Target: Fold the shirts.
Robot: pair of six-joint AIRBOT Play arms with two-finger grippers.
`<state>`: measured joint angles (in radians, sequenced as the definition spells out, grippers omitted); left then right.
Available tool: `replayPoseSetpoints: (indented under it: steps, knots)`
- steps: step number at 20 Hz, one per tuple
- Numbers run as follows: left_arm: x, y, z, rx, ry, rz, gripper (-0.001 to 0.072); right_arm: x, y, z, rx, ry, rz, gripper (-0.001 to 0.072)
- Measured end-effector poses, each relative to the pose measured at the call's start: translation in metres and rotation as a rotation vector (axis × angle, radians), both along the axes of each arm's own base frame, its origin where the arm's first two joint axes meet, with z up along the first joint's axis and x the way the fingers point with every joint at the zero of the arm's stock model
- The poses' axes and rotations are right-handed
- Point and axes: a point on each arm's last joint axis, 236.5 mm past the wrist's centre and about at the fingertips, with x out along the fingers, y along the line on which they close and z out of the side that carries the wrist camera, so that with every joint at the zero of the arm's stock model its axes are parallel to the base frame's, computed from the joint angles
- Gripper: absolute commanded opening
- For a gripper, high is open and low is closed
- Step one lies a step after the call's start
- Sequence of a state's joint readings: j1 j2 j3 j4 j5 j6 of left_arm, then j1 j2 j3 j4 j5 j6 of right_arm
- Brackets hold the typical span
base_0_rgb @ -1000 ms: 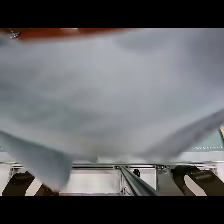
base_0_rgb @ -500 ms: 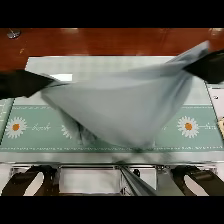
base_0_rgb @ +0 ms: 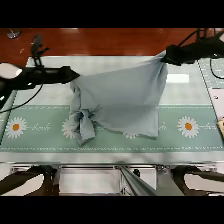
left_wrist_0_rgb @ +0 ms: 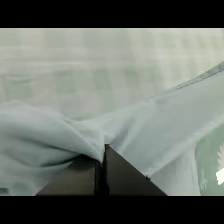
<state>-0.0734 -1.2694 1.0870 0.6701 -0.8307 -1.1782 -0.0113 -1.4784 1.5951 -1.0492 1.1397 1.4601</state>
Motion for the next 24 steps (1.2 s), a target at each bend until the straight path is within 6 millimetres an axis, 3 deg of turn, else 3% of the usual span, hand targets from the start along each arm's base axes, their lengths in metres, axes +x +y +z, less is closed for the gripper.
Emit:
replayPoseSetpoints:
  steps: [1,3,6,8,10,12,14,15,19,24]
  knots:
    - [0.011,-0.003,-0.007,-0.012,0.018,0.008,0.0066,0.011,0.000,-0.009,0.029,0.015,-0.017,0.0073]
    - [0.025,-0.010,-0.016,-0.038,0.058,0.009,0.0691,0.027,-0.001,-0.026,0.091,0.055,-0.055,0.0631]
    - [0.025,-0.013,-0.016,-0.062,0.122,-0.048,0.0701,0.034,-0.011,-0.036,0.176,0.107,-0.087,0.0618]
    - [0.013,0.006,-0.020,-0.034,0.200,-0.089,0.0701,0.022,-0.032,-0.037,0.188,0.156,-0.080,0.0617]
    - [-0.015,0.041,-0.036,0.032,0.332,-0.115,0.0701,-0.006,-0.061,-0.041,0.129,0.228,-0.040,0.0616]
    - [-0.046,0.077,-0.055,0.082,0.453,-0.091,0.0701,-0.048,-0.104,-0.057,0.025,0.350,-0.050,0.0616]
    - [-0.087,0.106,-0.080,0.091,0.579,-0.044,0.0701,-0.085,-0.141,-0.069,-0.013,0.427,-0.132,0.0616]
    - [-0.109,0.115,-0.093,0.078,0.633,-0.017,0.0701,-0.103,-0.151,-0.075,-0.007,0.453,-0.168,0.0616]
    - [-0.169,0.128,-0.130,-0.038,0.708,0.126,0.0701,-0.155,-0.152,-0.106,0.053,0.460,-0.274,0.0616]
    - [-0.186,0.113,-0.153,-0.264,0.654,0.299,0.0701,-0.188,-0.120,-0.138,0.160,0.438,-0.298,0.0616]
